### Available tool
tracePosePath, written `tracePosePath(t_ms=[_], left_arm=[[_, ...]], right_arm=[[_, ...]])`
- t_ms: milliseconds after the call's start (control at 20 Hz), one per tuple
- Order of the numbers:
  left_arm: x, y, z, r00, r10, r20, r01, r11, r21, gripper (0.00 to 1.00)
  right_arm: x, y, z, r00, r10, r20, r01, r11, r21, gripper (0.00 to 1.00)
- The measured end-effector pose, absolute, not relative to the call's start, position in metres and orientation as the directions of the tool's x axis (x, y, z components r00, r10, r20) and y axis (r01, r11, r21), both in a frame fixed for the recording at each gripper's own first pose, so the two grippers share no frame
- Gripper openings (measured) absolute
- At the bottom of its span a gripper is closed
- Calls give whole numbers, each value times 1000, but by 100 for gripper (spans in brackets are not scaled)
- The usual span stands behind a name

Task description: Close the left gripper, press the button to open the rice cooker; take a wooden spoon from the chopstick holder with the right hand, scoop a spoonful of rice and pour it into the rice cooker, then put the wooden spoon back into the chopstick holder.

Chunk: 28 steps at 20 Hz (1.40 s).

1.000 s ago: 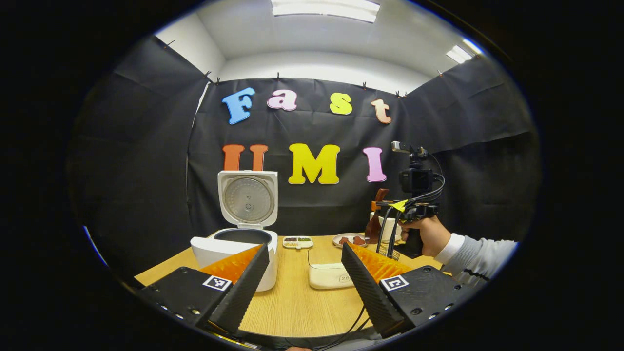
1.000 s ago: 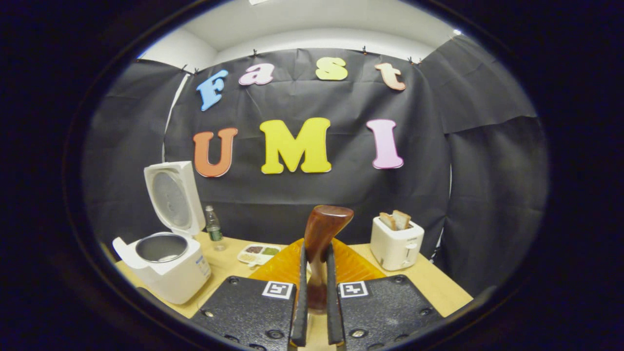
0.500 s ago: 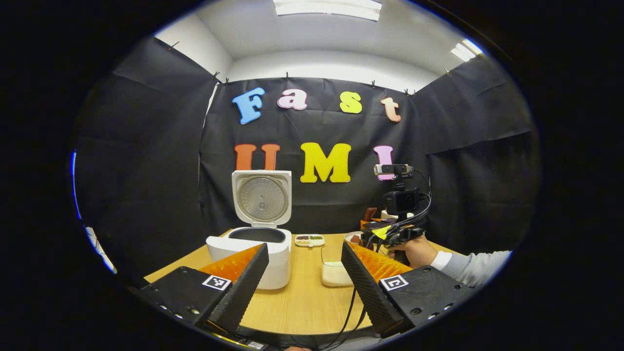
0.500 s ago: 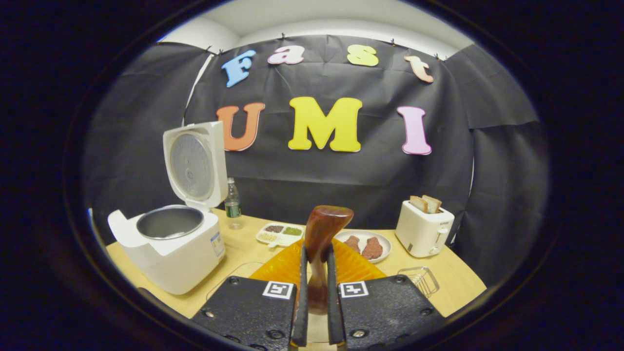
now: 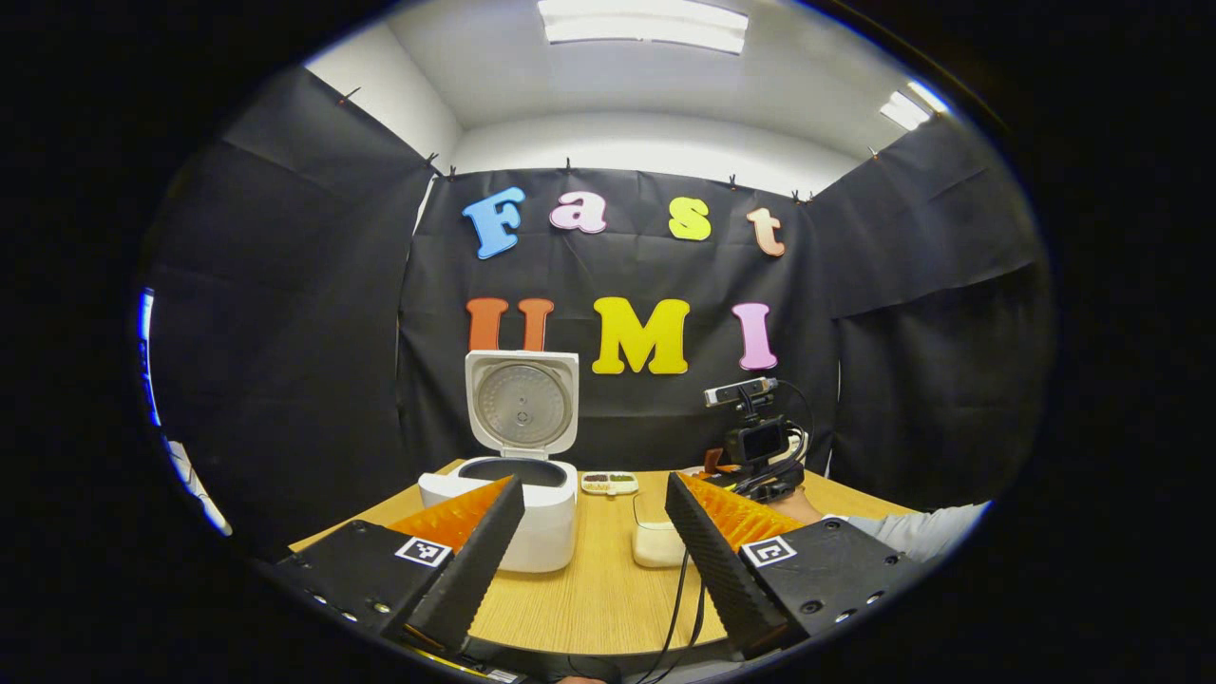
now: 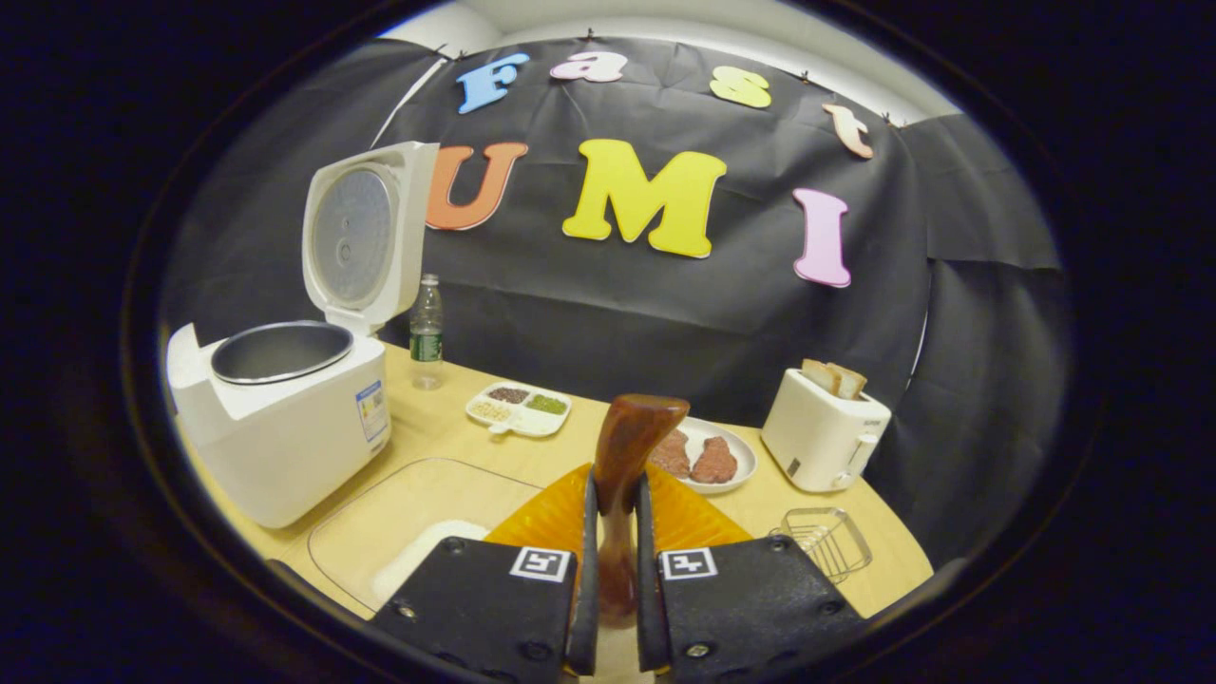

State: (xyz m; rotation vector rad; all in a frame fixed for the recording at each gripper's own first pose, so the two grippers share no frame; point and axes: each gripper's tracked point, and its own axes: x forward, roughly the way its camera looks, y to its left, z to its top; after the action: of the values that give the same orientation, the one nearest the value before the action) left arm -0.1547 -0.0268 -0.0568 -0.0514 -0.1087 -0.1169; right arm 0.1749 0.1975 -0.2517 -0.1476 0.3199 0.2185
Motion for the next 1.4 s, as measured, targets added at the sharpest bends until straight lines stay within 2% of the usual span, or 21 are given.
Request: tracePosePath(t_ms=[150,350,650,900,1050,1200,1300,1400], left_arm=[[-153,-28,-59,987,-123,105,129,991,-49,95],[-154,-27,-60,987,-122,104,126,991,-38,95],[-150,-27,-64,989,-117,91,121,992,-38,95],[-148,-31,-64,989,-119,83,121,992,-19,95],[-150,-33,-64,989,-118,89,120,993,-16,96],[-145,-23,-65,994,-71,84,72,997,-3,95],[-144,-28,-70,994,-84,71,84,996,-1,95],[-144,-24,-71,995,-76,65,76,997,-6,95]], right_arm=[[171,212,-260,894,261,-363,-275,961,11,22],[156,249,-265,824,422,-378,-335,901,276,22],[136,271,-261,751,551,-365,-400,819,412,22],[136,257,-259,723,578,-378,-335,772,540,19],[134,246,-257,715,602,-356,-274,710,649,18],[140,236,-253,731,605,-314,-194,626,755,18],[138,232,-243,737,618,-272,-195,580,791,18],[141,219,-237,760,600,-249,-208,588,781,18]])
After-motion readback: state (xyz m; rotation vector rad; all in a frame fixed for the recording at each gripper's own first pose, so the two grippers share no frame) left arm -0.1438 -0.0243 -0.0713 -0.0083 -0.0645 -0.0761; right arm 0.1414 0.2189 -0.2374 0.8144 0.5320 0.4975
